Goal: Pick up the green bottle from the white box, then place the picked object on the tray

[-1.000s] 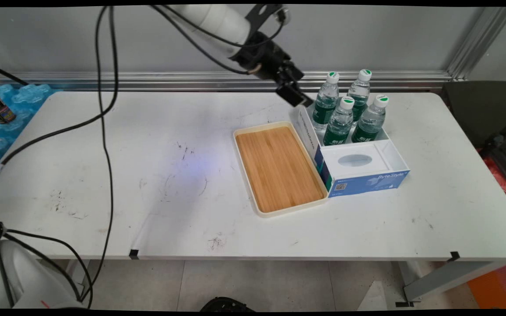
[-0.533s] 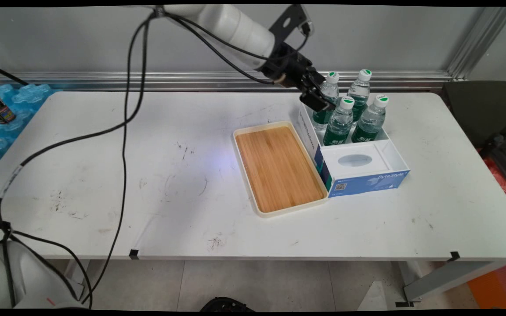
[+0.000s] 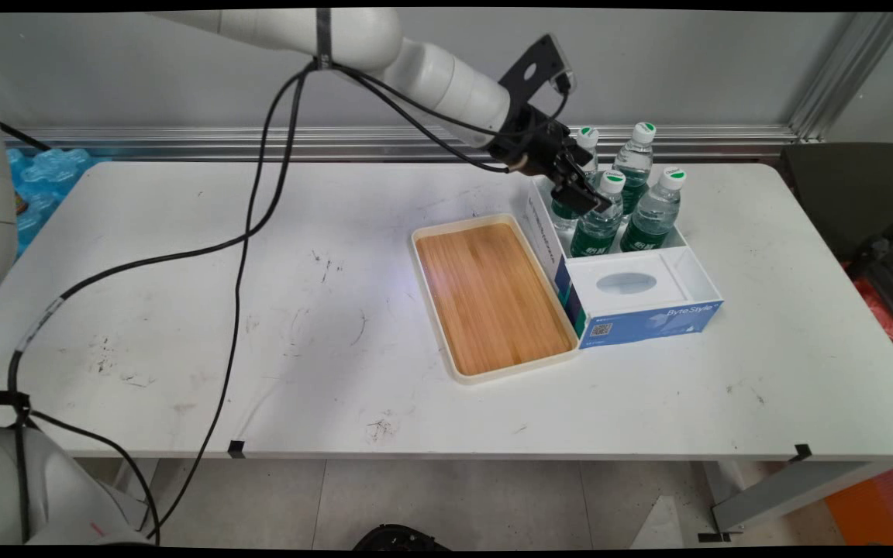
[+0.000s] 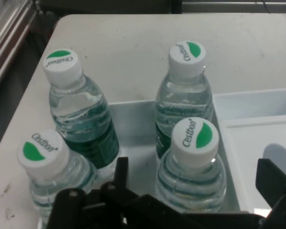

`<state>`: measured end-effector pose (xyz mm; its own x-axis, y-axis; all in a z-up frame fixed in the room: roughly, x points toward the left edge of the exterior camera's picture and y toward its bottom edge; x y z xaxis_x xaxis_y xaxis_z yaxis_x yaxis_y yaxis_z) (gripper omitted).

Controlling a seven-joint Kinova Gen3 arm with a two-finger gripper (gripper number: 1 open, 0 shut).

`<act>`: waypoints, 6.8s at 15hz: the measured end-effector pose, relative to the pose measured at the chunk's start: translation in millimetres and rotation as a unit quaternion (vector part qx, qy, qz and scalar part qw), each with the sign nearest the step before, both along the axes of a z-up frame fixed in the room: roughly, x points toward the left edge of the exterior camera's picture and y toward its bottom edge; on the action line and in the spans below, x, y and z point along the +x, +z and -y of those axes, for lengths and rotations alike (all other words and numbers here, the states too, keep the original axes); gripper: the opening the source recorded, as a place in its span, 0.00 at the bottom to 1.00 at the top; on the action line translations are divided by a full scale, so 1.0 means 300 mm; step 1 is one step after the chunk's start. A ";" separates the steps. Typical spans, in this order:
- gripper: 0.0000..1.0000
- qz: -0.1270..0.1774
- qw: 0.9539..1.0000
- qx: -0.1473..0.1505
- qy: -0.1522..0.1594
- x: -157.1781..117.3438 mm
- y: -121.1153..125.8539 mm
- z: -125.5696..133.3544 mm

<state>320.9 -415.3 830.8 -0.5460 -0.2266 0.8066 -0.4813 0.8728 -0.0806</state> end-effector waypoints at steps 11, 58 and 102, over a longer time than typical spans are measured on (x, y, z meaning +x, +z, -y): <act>1.00 -0.005 1.000 -0.003 0.004 -0.051 -0.108 0.048; 0.00 0.006 1.000 -0.015 -0.025 0.174 0.224 -0.407; 0.00 -0.005 0.999 -0.035 -0.037 0.106 -0.173 -0.399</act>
